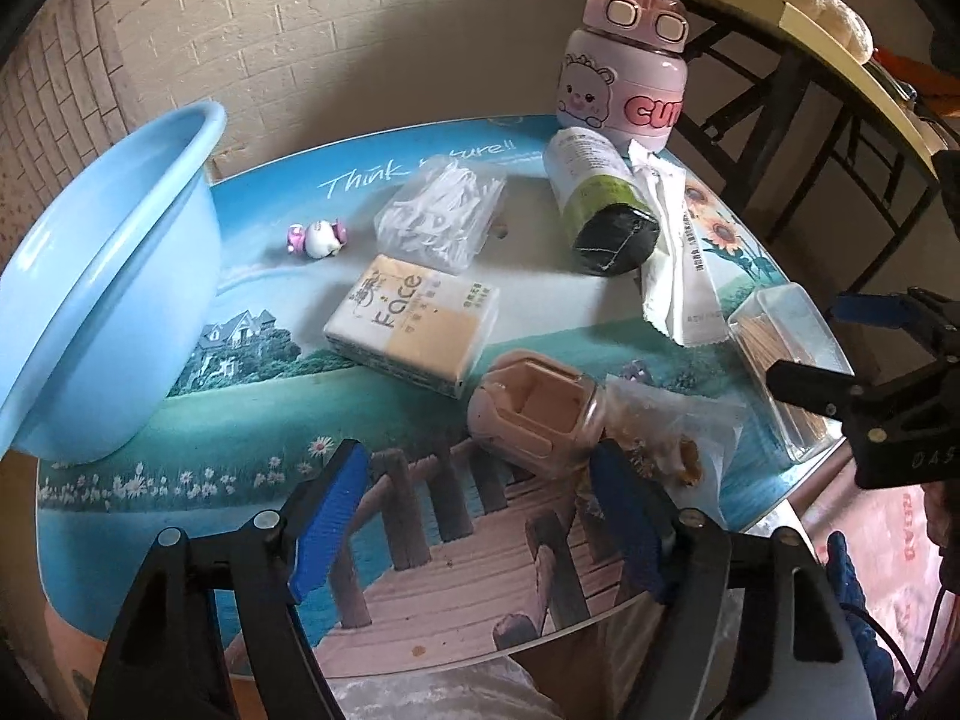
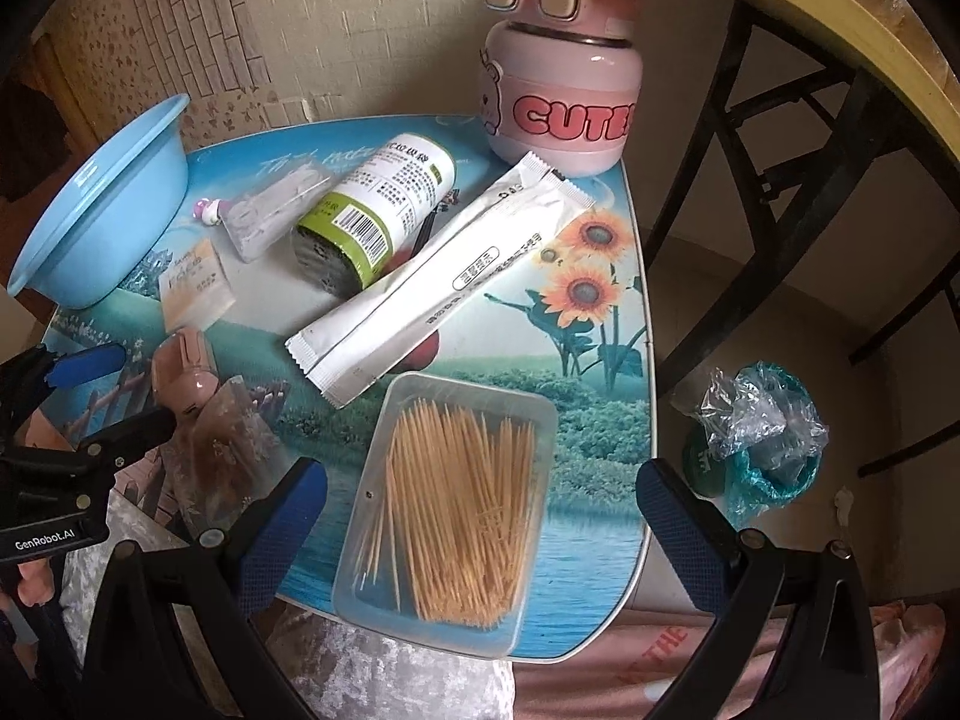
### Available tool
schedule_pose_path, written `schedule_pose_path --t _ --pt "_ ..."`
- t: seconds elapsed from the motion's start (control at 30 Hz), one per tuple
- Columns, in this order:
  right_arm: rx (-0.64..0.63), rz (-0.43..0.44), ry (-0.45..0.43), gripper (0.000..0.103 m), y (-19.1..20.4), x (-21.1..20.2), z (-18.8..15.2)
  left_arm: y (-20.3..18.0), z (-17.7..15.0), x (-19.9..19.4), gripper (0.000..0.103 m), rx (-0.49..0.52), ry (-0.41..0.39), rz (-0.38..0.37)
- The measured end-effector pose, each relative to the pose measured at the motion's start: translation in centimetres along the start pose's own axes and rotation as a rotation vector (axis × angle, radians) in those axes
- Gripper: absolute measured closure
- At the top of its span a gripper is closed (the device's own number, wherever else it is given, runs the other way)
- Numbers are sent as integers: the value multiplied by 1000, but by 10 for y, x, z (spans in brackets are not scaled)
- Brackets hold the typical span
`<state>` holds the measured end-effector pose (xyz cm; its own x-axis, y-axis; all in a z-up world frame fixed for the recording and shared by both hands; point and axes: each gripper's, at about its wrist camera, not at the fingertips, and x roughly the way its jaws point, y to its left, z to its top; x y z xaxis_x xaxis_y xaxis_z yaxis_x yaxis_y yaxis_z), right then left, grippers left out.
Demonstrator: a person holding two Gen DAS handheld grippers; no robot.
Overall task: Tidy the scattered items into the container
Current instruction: 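Grasp the pink plastic case with the left tool while the right tool grasps the clear toothpick box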
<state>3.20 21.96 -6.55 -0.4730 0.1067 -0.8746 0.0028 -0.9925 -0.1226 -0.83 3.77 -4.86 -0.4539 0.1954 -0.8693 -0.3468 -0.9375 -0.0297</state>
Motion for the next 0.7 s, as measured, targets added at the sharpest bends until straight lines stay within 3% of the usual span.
schedule_pose_path --t 0.13,0.37,0.7 --pt "4 -2 6 0 2 2 0 -2 3 2 33 10 -3 -21" --pt "20 -7 12 0 -2 5 -1 -8 5 10 57 22 9 -80" --pt "24 -5 32 0 0 11 -2 -10 9 13 56 53 -6 -88"
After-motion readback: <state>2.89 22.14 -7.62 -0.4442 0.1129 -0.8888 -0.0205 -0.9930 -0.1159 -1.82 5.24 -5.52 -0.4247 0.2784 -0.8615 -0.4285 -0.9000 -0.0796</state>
